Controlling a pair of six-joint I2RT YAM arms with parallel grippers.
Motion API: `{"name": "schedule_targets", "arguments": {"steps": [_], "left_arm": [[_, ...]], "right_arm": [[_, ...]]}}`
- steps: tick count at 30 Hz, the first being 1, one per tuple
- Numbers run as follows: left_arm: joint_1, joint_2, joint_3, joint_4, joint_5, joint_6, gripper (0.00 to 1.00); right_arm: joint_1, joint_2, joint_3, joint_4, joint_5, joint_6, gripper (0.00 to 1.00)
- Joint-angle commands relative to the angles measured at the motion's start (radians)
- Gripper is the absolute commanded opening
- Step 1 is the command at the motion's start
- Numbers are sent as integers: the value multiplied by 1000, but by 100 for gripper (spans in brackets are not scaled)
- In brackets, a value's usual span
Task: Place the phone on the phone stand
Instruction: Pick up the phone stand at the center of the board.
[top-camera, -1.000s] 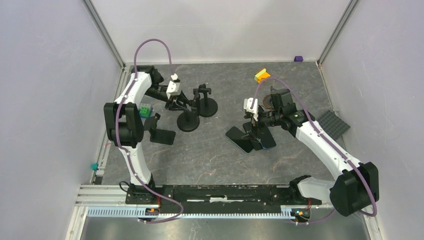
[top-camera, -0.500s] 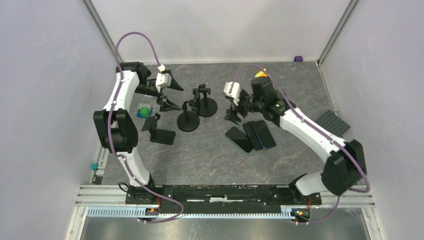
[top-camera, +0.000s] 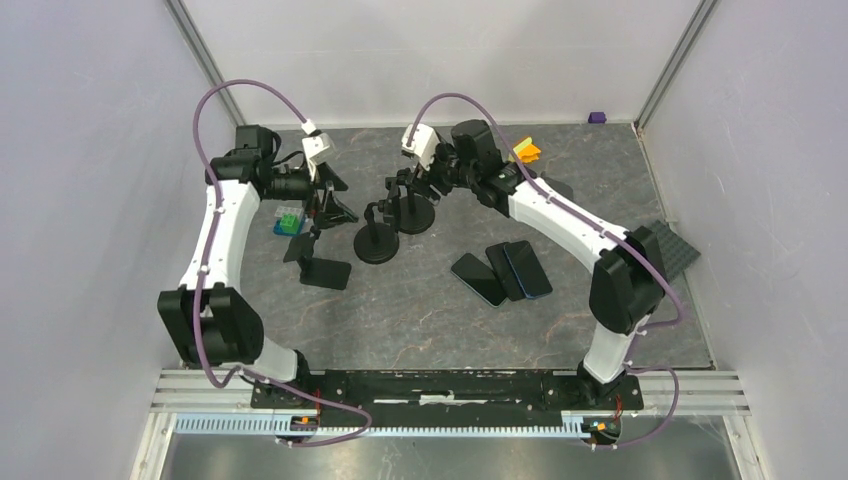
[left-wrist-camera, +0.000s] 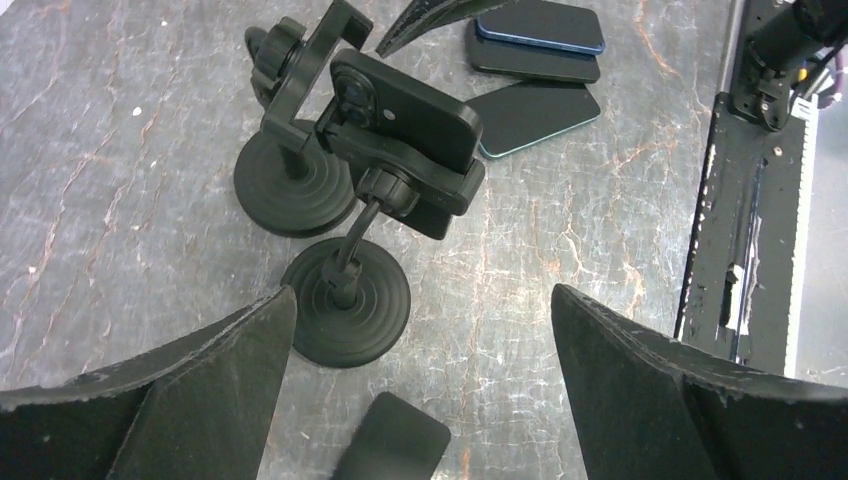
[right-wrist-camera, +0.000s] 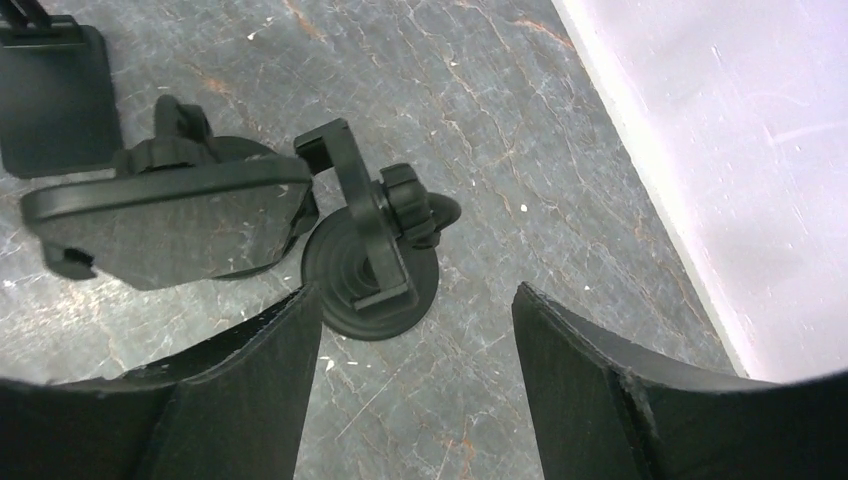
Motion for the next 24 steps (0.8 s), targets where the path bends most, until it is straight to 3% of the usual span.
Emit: {"name": "schedule_targets", "arguments": {"steps": [1,13,24], "left_arm": [[0,-113,-92,282,-35,-318,100],[-2,-281,-208,345,-7,-399,100],[-18,-357,-291,449,-29,-469,100]], "right_arm": [[10,48,89,-3,40,10,73],[19,124,146,1,134,22,52],[17,95,144,2,340,-18,30]]}}
